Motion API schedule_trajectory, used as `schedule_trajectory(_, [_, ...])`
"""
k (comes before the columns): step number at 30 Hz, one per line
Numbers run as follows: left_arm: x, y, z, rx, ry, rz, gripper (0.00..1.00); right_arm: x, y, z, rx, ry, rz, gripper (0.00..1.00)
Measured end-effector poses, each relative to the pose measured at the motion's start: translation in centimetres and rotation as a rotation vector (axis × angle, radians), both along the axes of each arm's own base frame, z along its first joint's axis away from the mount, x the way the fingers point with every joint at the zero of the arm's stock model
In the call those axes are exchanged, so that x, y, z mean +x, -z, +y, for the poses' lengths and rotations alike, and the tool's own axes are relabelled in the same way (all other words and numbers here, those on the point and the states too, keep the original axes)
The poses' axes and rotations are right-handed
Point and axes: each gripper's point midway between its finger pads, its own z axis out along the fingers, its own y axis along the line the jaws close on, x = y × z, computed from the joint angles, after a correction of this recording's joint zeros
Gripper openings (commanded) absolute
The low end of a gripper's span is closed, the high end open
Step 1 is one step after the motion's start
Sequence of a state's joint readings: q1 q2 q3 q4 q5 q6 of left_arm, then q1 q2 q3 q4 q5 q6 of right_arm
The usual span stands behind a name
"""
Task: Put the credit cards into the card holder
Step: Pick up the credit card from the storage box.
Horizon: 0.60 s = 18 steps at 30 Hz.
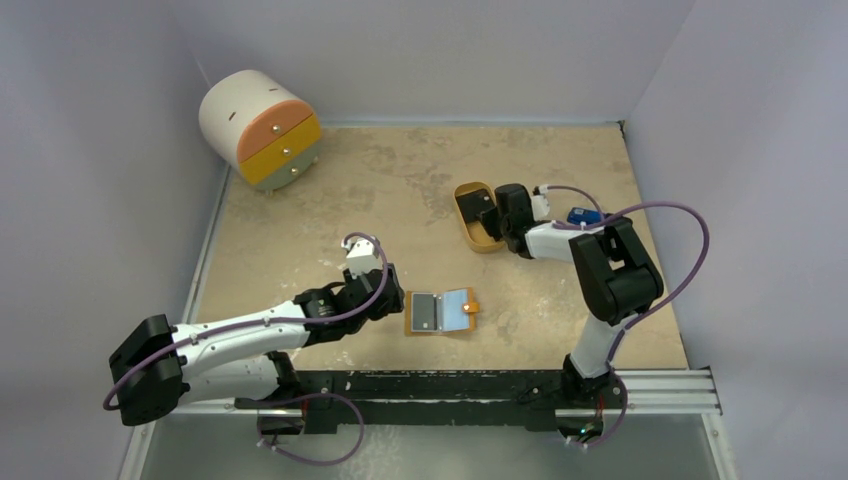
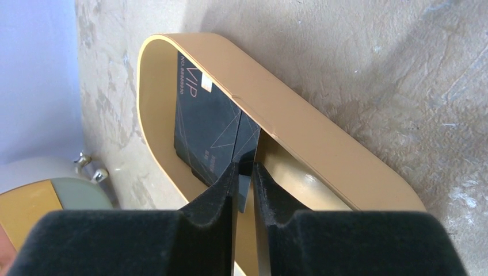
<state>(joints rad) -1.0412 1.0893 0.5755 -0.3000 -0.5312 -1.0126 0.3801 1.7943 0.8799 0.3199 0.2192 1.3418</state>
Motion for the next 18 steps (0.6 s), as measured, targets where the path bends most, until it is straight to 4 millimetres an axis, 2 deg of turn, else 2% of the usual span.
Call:
schedule_trajectory(15, [0.0,0.1,0.1,0.002,0.0,0.001,0.55,0.6,-0.9,0.3,0.005,-0.011,-0.043,0.0])
schedule_trajectory(18, [0.0,0.1,0.0,0.002,-0.001,0.001,0.55,0.8,-1.6,0.3,0.01,-0.013,-0.06,0.0])
